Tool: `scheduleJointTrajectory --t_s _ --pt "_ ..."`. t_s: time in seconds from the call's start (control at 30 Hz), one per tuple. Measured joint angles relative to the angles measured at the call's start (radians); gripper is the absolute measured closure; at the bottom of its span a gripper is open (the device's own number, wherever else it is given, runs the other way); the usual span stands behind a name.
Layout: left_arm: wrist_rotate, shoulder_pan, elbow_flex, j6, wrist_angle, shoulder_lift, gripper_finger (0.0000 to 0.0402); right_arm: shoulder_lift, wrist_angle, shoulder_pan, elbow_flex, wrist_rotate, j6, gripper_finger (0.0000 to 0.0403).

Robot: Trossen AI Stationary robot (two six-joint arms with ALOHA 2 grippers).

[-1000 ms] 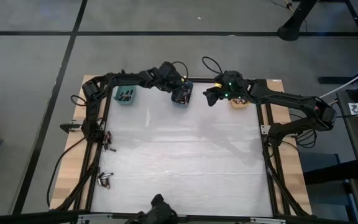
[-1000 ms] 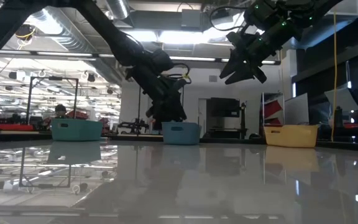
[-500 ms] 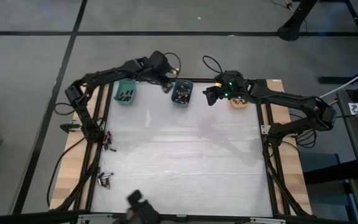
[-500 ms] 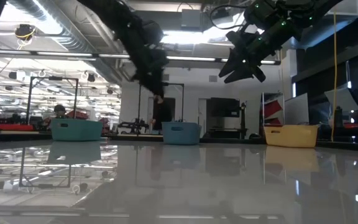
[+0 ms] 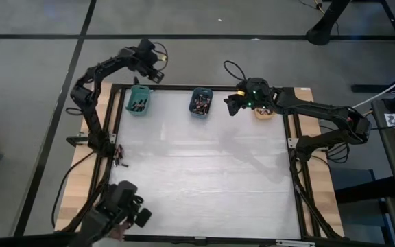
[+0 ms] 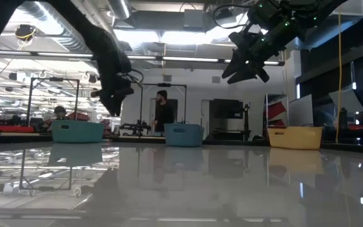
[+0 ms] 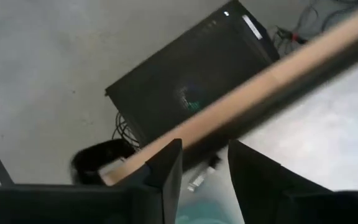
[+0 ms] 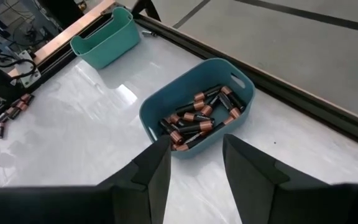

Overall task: Sort batteries
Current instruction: Put the silver battery into the yellow bin

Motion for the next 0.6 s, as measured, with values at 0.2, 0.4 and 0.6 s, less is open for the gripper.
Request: scheduleJointTrajectory --t_s 0.2,0.4,0.6 --pt "0.007 0.042 0.000 -0.045 -0.025 0.035 0.0326 0.000 0.000 0.001 0.000 -0.018 0.025 0.0256" --pt "0.006 0.055 -0.001 -0.095 -0.136 0.075 0.0383 0.000 0.000 0.015 0.000 -0.011 0.027 0.0256" --pt "0.007 0.056 -0.002 -0.083 -0.240 0.102 0.0397 0.000 0.000 0.015 0.000 -0.011 0.027 0.0256"
